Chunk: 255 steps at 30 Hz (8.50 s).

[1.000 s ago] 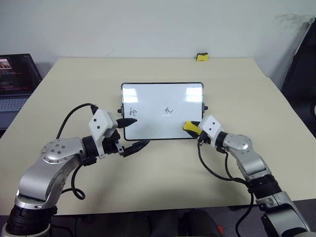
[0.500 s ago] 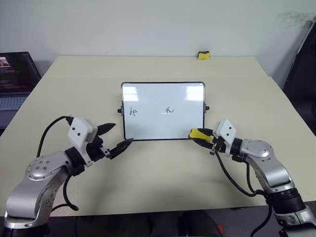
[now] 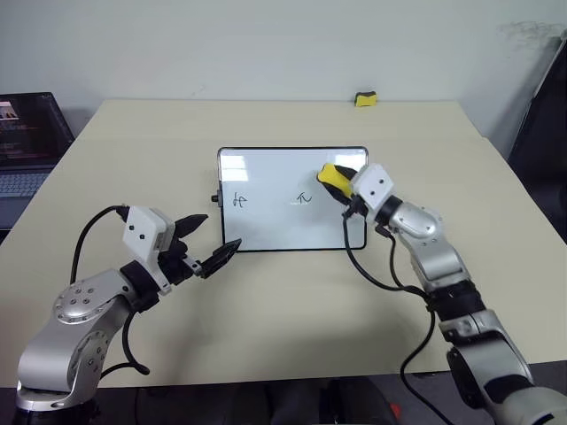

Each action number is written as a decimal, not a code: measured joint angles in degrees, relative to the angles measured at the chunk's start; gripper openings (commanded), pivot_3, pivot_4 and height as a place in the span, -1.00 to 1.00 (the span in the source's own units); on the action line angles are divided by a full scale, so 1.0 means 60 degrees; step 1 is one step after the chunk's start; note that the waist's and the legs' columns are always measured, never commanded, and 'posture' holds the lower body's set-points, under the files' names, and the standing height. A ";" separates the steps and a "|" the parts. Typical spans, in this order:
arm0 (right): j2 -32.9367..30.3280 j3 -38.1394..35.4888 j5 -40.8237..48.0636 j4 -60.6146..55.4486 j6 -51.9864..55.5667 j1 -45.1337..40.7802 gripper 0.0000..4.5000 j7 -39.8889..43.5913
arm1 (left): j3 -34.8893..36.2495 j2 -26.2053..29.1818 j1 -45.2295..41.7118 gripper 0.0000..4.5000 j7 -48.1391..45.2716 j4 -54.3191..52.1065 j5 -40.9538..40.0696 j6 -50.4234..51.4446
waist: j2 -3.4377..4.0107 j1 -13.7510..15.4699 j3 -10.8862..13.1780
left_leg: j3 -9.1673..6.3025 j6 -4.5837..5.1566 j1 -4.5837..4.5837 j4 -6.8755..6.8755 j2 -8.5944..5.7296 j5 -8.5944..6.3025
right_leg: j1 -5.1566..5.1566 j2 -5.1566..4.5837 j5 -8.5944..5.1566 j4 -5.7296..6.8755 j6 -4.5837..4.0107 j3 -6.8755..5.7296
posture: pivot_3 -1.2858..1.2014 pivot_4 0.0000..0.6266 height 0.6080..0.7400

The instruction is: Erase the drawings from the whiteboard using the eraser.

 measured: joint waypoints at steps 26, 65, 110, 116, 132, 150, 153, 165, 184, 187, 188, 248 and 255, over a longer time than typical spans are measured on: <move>0.0893 0.1057 0.0070 0.0671 0.0180 0.0536 -0.47 0.1489 | -0.0213 0.0102 -0.0385 1.00 -0.0084 0.0010 -0.0057 0.0071 | -0.0003 -0.0016 0.0010 | 0.0009 0.0001 0.0113 -0.0004 0.0007 0.0006 | 0.0075 0.0003 0.0003 0.0031 -0.0022 0.0021 | 0.03 -0.52 1.00; 0.1623 -0.0049 0.0193 0.0425 0.1663 -0.0944 -0.47 -0.0069 | -0.1241 0.0320 -0.1655 1.00 -0.0570 0.0705 0.0295 0.0190 | -0.0004 -0.0026 0.0013 | -0.0013 -0.0042 -0.0043 -0.0017 0.0009 0.0022 | -0.0077 0.0006 0.0024 0.0015 -0.0019 0.0017 | 0.03 -0.52 1.00; 0.0390 0.1896 0.0161 -0.3572 0.3881 0.1633 -0.47 0.1470 | 0.0507 0.0074 -0.0773 1.00 0.1443 0.1048 0.0711 0.0623 | -0.0017 -0.0025 0.0014 | -0.0030 -0.0037 -0.0019 -0.0016 0.0002 0.0011 | -0.0045 0.0019 0.0010 0.0013 -0.0014 0.0002 | 0.03 -0.52 1.00; 0.1142 0.2353 -0.0661 -0.2195 0.2797 0.0200 -0.47 0.0837 | 0.0488 0.0054 -0.0949 1.00 0.1617 0.1113 0.0708 0.0851 | -0.0022 -0.0023 0.0014 | -0.0028 -0.0040 -0.0023 -0.0017 0.0002 0.0012 | -0.0048 0.0012 0.0011 0.0012 -0.0016 0.0003 | 0.03 -0.52 1.00; 0.2997 0.2674 -0.1713 0.3623 0.0955 -0.3978 -0.47 0.0351 | 0.0433 0.0392 -0.1076 1.00 0.0687 0.1115 0.0197 0.1508 | -0.0021 -0.0040 0.0016 | -0.0028 -0.0040 -0.0025 -0.0019 0.0007 0.0012 | -0.0054 -0.0010 0.0010 0.0018 -0.0024 0.0004 | 0.03 -0.52 1.00; 0.3576 0.3023 -0.2827 0.6624 0.0066 -0.5091 -0.47 0.0379 | 0.0424 0.0413 -0.1043 1.00 0.0391 0.0900 -0.0146 0.1660 | -0.0023 -0.0042 0.0014 | -0.0018 -0.0044 -0.0019 -0.0017 0.0098 0.0012 | -0.0057 -0.0002 0.0012 0.0030 -0.0043 0.0002 | 0.03 -0.52 1.00; 0.3579 0.3025 -0.3013 0.6838 -0.0118 -0.5233 -0.47 -0.0413 | 0.0423 0.0413 -0.1029 1.00 0.0386 0.0766 -0.0164 0.1662 | -0.0020 -0.0035 0.0017 | -0.0018 -0.0048 -0.0021 -0.0014 0.0098 0.0014 | -0.0059 -0.0003 0.0017 0.0033 -0.0050 0.0001 | 0.03 -0.52 1.00; 0.3293 0.3257 -0.3201 0.6650 -0.0409 -0.5105 -0.47 0.0461 | 0.0420 0.0412 -0.0858 1.00 0.0394 0.0642 -0.0286 0.1671 | -0.0025 -0.0044 0.0013 | -0.0012 -0.0051 -0.0009 -0.0015 0.0109 0.0015 | -0.0054 0.0006 0.0019 0.0036 -0.0054 0.0003 | 0.03 -0.52 1.00; 0.2894 0.3447 -0.3923 0.6665 -0.0771 -0.5557 -0.48 -0.0434 | 0.0398 0.0412 -0.0850 1.00 0.0394 0.0642 -0.0332 0.1670 | -0.0027 -0.0044 0.0012 | -0.0010 -0.0061 -0.0013 -0.0019 0.0117 0.0020 | -0.0062 0.0015 0.0024 0.0030 -0.0068 0.0002 | 0.03 -0.52 1.00; 0.2916 0.3633 -0.3926 0.6381 -0.0916 -0.5084 -0.48 0.0287 | 0.0377 0.0412 -0.0851 1.00 0.0390 0.0642 -0.0332 0.1669 | -0.0027 -0.0043 0.0012 | -0.0013 -0.0060 -0.0001 -0.0016 0.0118 0.0020 | -0.0050 0.0016 0.0024 0.0038 -0.0069 0.0001 | 0.03 -0.52 1.00; 0.2933 0.3708 -0.3926 0.6303 -0.0927 -0.4943 -0.48 0.0498 | 0.0365 0.0412 -0.0851 1.00 0.0390 0.0642 -0.0332 0.1669 | -0.0025 -0.0038 0.0012 | -0.0015 -0.0060 0.0005 -0.0012 0.0117 0.0020 | -0.0045 0.0016 0.0024 0.0040 -0.0069 0.0000 | 0.03 -0.52 1.00; 0.0286 -0.2444 0.0766 -0.7055 0.9878 0.4482 -0.48 -0.1371 | -0.3349 0.0338 -0.3813 1.00 -0.3149 0.1627 0.0077 0.0325 | -0.0015 0.0035 0.0019 | 0.0032 -0.0095 -0.0031 -0.0021 0.0128 0.0033 | -0.0092 0.0171 0.0000 0.0010 -0.0053 0.0028 | 0.03 -0.52 1.00; 0.0303 -0.3114 0.1198 -0.6892 1.0568 0.4493 -0.48 -0.1896 | -0.4660 0.0059 -0.4261 1.00 -0.4224 0.2047 0.0661 -0.0148 | -0.0014 0.0003 0.0019 | 0.0032 -0.0094 -0.0075 -0.0021 0.0133 0.0033 | -0.0136 0.0190 0.0007 0.0016 -0.0068 0.0037 | 0.03 -0.52 1.00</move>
